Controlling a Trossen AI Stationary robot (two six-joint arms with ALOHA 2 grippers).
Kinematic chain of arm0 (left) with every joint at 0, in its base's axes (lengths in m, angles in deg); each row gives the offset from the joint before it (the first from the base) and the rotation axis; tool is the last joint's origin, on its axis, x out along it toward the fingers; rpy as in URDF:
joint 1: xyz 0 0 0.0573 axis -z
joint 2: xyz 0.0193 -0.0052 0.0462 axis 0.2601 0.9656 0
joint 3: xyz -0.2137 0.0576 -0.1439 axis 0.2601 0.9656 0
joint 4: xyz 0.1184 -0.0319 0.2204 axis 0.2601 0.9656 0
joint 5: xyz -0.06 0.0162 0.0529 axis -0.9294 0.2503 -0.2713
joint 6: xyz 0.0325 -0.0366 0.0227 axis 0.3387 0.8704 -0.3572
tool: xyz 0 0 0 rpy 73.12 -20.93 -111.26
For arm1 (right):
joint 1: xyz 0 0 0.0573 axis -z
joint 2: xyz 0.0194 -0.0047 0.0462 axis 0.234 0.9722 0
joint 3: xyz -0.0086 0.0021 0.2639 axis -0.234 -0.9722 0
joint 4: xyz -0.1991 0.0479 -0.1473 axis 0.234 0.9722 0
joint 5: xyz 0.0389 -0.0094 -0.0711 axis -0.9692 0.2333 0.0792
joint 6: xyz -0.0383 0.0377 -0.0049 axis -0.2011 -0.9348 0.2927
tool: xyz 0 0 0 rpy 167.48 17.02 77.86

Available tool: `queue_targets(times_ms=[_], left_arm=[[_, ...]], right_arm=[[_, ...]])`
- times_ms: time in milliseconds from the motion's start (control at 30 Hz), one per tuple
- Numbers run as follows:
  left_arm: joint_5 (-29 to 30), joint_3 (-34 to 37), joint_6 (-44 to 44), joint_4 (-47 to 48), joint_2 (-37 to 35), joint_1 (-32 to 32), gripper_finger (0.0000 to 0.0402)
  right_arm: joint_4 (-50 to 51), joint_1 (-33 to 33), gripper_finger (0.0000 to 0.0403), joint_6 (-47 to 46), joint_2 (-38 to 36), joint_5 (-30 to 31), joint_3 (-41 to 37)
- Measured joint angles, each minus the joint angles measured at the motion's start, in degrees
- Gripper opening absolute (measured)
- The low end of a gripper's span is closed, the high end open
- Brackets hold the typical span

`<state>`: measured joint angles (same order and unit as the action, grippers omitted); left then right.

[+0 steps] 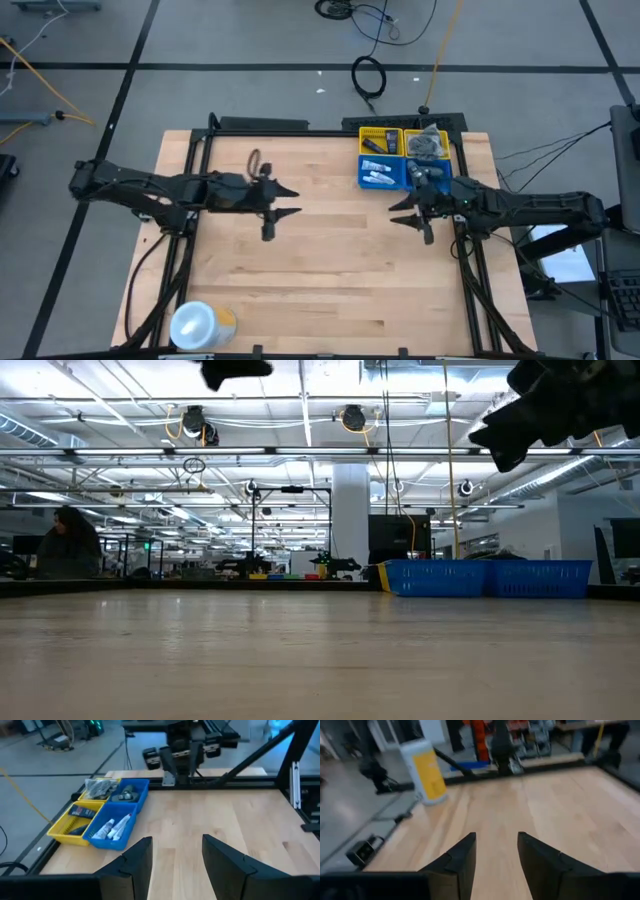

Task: Pick & Place Travel size toiletries
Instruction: Return to Home Position

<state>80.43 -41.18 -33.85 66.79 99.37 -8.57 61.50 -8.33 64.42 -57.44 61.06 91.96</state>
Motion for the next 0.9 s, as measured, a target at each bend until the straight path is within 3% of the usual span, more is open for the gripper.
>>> queue_targets(times_ms=[433, 533, 733, 833, 900], left_arm=[[1.43, 33.42, -0.01, -27.25, -25.28, 0.72, 0.017], [1.57, 38.89, -0.87, -29.87, -28.81, 0.74, 0.017], [9.43, 48.37, 3.56, -33.06, -34.9, 0.7, 0.017], [10.37, 54.49, 5.79, -38.99, -37.28, 0.84, 0.017], [11.15, 54.24, 7.82, -36.1, -38.43, 1.32, 0.017]], right_arm=[[-15.1, -3.14, 0.0134, 3.36, -6.43, -0.1, -11.09], [-17.59, -3.1, 0.0134, 4.25, -7.88, -0.1, -15.01], [-21.53, -3.08, 0.0134, 5.34, -9.93, -0.01, -19.39], [-20.94, -3.08, 0.0134, 7.82, -10.25, 0.05, -19.53], [-20.91, -2.98, 0.0134, 9.69, -10.54, 0.27, -19.57]])
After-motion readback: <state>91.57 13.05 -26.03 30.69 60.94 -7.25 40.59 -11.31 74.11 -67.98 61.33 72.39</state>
